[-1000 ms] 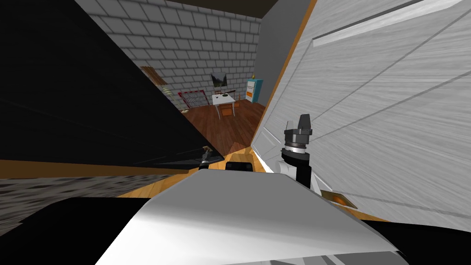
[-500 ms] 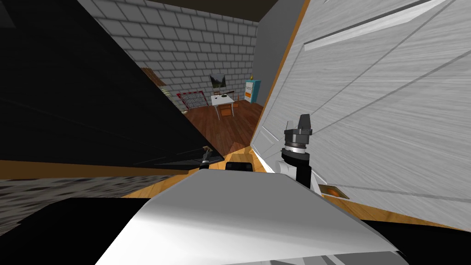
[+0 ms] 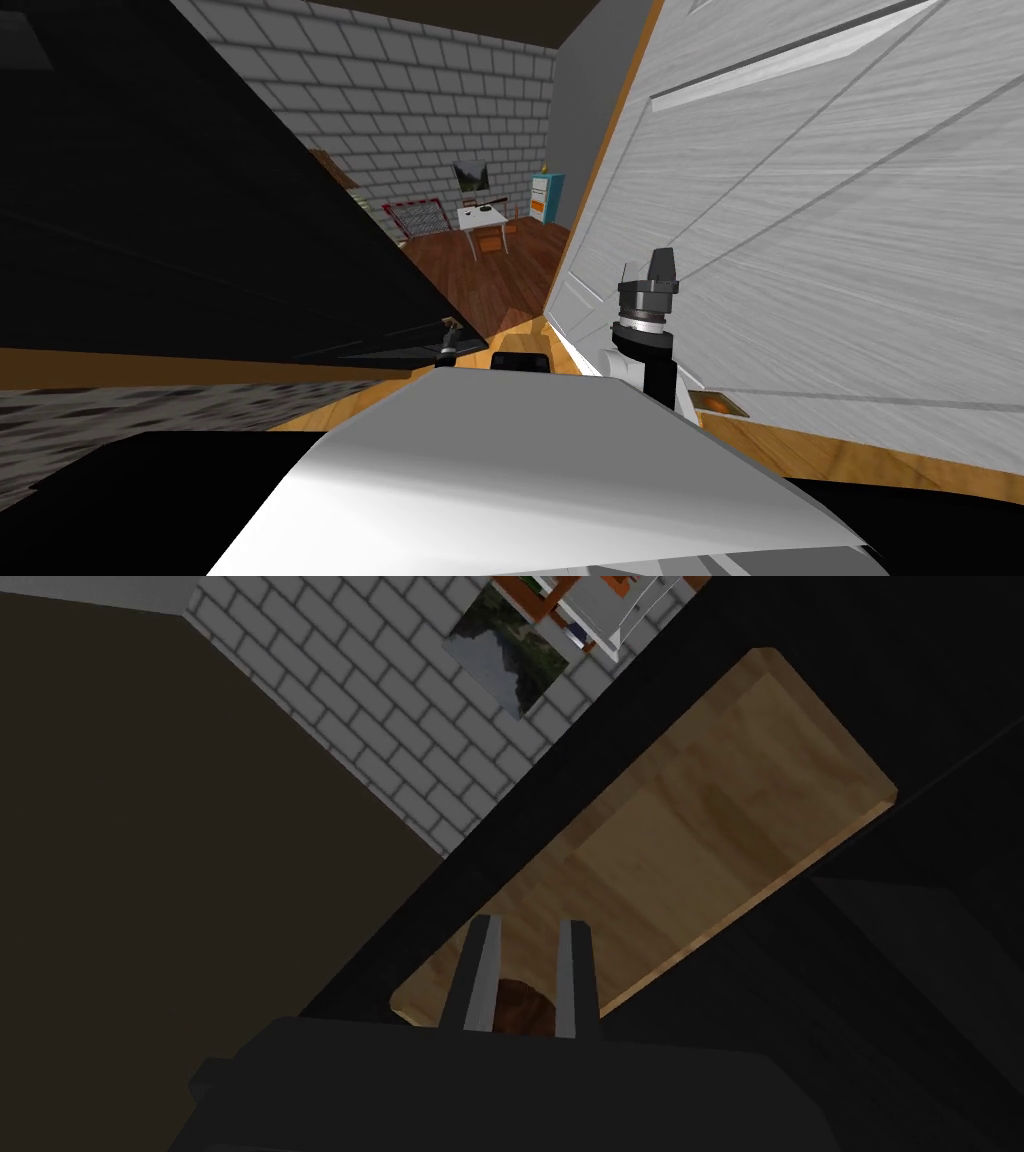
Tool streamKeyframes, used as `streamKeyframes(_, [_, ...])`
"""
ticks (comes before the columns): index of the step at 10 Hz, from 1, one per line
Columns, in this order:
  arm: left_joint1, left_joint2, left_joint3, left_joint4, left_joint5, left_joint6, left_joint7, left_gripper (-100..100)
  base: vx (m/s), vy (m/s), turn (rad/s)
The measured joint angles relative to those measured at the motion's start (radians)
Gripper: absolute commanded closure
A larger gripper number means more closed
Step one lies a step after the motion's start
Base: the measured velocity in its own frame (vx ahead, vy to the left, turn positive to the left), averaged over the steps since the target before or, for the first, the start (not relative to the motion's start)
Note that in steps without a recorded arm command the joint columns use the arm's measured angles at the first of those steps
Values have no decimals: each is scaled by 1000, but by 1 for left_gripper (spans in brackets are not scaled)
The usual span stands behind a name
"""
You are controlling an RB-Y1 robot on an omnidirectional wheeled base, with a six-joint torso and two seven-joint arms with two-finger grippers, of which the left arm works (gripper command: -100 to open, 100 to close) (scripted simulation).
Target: Pull the door open
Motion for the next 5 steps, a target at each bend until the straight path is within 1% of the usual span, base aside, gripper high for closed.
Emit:
streamKeyframes(1, [-10,-1,-7,7,12,16,24,-100,-158,-13,23])
streamKeyframes(2, [-22,0,-10,5,24,21,45,-100,-130,20,27])
streamKeyframes(4, [-48,5,-17,19,51,16,94,-100,-119,2,6])
streamKeyframes(5, [-61,5,-22,27,65,18,122,-100,-106,-5,8])
